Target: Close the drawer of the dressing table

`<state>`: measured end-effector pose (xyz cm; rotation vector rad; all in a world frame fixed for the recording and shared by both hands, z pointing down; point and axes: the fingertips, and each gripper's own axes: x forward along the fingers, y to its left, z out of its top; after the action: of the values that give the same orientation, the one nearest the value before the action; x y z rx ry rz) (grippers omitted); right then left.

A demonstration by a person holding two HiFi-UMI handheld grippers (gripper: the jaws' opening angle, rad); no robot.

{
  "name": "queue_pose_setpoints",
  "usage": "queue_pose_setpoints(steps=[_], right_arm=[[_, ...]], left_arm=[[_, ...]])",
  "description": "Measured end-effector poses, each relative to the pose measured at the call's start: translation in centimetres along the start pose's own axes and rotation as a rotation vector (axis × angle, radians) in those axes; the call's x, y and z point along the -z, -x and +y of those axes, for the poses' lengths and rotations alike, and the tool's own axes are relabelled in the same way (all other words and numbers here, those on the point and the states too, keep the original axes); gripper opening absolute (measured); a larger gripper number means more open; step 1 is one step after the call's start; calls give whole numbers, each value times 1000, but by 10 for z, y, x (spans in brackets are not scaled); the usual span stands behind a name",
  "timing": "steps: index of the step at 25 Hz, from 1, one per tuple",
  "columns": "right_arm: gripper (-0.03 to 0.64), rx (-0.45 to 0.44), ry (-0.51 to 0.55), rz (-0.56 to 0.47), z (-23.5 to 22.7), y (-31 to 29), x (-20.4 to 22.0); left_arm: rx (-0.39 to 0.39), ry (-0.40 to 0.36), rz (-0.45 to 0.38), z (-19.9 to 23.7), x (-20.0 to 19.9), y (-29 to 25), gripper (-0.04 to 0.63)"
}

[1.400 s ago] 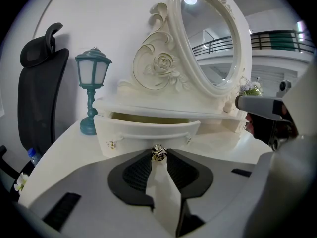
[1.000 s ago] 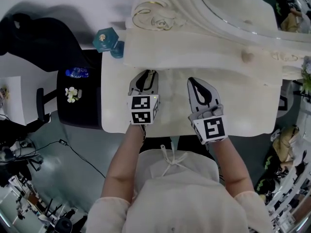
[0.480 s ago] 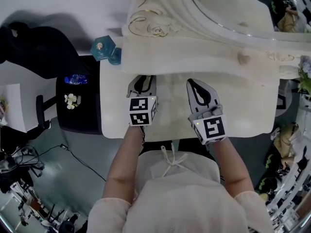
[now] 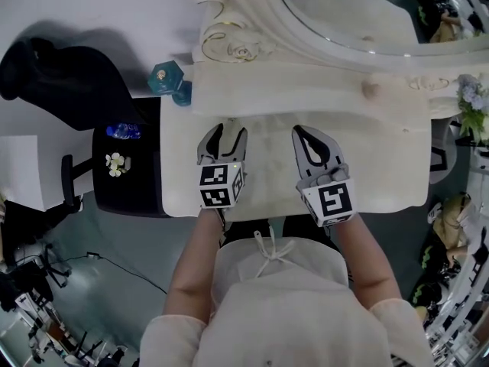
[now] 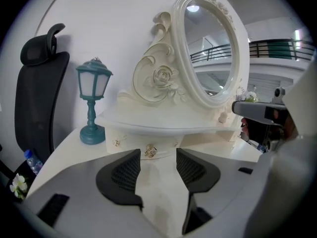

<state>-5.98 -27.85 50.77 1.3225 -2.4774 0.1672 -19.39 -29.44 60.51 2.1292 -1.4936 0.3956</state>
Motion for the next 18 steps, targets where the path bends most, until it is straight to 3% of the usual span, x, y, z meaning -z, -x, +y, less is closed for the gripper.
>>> queue_pose_setpoints(steps=[10, 18], right_arm=[[6, -8, 58, -113, 8, 40, -29], [6, -8, 65, -208, 14, 70, -72]], left_arm=[[53, -117, -154, -32, -58, 88, 216], [97, -211, -304, -58, -120, 150, 72]])
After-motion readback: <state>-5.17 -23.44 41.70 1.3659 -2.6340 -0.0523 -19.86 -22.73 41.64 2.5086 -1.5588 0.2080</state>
